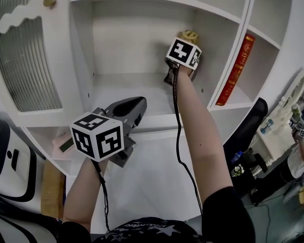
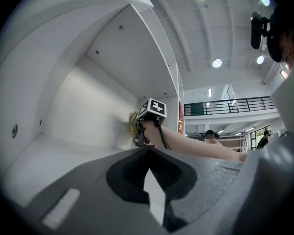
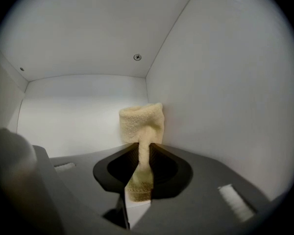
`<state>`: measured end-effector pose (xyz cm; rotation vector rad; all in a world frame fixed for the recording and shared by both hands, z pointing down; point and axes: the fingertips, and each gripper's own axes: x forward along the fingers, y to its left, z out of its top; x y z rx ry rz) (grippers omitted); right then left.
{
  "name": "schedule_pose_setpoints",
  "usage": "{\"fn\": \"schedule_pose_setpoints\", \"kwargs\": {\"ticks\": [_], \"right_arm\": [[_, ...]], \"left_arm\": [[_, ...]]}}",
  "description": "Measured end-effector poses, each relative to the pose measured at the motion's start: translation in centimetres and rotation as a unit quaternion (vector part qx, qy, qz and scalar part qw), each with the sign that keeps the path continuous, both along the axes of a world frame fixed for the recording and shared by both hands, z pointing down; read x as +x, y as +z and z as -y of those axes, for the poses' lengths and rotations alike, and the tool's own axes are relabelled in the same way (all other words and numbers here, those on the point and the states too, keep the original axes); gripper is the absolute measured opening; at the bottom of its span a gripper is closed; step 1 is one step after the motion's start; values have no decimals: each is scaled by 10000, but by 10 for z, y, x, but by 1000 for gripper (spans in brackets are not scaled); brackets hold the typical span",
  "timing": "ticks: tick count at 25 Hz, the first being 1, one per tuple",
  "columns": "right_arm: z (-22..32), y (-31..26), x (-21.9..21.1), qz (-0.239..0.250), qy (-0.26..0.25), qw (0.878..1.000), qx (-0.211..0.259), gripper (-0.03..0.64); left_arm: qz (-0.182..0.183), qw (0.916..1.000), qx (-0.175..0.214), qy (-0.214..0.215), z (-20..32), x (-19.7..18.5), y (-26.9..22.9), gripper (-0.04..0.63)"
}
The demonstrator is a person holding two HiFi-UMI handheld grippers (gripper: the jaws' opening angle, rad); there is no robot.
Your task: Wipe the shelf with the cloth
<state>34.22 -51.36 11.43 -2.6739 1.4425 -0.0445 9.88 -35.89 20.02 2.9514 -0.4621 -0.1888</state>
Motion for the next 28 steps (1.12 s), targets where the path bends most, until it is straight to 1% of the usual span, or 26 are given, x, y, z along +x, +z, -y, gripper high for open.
{"fn": "schedule_pose_setpoints", "kwargs": {"ticks": [4,7,11,15,17,21,24,28], "right_arm": [[-22,1,-3,36,-14,10000,20,97],[-42,2,-7,4,-10,10000,42,97],[-74,6,-12,-74,66,9999,29,97],[-106,6,-21,-72,77,9999,87,97],[-121,7,-25,-81,117,9998,112,97],[-153,10,-25,-198,368,9991,83,97],[-166,18,-29,-108,323,9994,67,98],[-188,23,-31,-187,562,9982,16,98]], "left_arm": [[-5,9998,-100,-182,4,-9,3,6],[77,9996,-110,-257,2,-15,6,8],[85,9997,-86,-198,-13,-21,6,6],[219,9996,7,-187,-26,-27,9,8],[219,9996,-11,-157,-31,-29,11,6],[209,9997,-69,-58,-44,-33,15,8],[222,9997,-71,23,-55,-34,18,6],[239,9997,20,12,-60,-40,17,6]]}}
